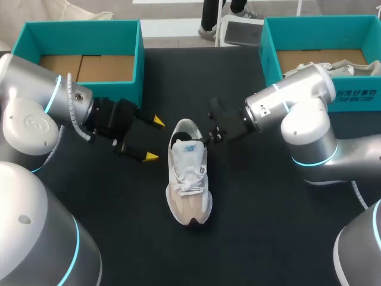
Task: Take the shoe out of the shoebox, open the shoe tongue, remove and reinsert the insole, then place the shoe into the shoebox
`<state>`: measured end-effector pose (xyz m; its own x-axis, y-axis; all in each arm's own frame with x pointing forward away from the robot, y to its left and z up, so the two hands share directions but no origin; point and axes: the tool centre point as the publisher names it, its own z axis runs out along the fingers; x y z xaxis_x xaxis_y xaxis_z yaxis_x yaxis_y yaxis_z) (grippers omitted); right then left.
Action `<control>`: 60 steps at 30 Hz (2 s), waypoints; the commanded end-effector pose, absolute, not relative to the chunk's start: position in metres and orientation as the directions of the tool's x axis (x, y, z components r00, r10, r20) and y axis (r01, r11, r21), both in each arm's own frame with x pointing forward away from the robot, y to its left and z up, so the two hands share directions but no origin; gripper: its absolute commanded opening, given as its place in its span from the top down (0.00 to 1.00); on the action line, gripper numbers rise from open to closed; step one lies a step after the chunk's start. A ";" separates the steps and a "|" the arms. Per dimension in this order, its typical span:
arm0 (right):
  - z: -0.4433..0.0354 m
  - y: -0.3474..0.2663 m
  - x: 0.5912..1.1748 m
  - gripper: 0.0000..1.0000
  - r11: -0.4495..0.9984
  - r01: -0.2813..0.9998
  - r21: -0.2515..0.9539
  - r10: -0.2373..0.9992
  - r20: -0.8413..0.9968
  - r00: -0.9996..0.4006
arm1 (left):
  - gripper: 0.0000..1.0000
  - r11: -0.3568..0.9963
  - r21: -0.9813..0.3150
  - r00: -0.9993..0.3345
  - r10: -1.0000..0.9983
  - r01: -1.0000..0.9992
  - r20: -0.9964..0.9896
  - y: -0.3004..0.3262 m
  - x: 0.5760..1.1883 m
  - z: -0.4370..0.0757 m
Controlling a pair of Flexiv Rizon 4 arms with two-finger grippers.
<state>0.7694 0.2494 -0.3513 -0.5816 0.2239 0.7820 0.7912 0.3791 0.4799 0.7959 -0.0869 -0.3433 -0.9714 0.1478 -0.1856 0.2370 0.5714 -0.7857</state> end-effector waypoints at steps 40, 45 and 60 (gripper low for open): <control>-0.245 0.245 0.819 0.59 0.441 0.559 0.702 0.223 0.518 -0.826 | 0.00 0.574 -0.784 -0.971 0.147 0.237 -0.186 -0.087 0.795 -0.344; -0.231 0.235 0.808 0.58 0.403 0.557 0.726 0.247 0.500 -0.830 | 0.00 0.574 -0.784 -0.971 0.147 0.237 -0.186 -0.087 0.795 -0.344; -0.228 0.201 0.766 0.81 0.296 0.720 0.628 0.412 0.596 -0.689 | 0.00 0.574 -0.784 -0.971 0.147 0.237 -0.186 -0.087 0.795 -0.344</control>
<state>0.7773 0.2095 -0.2340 -0.6983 0.3620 0.6175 0.7145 0.3015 0.6313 0.7959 -0.0869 -0.3433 -0.9714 0.1478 -0.1856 0.2371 0.5714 -0.7857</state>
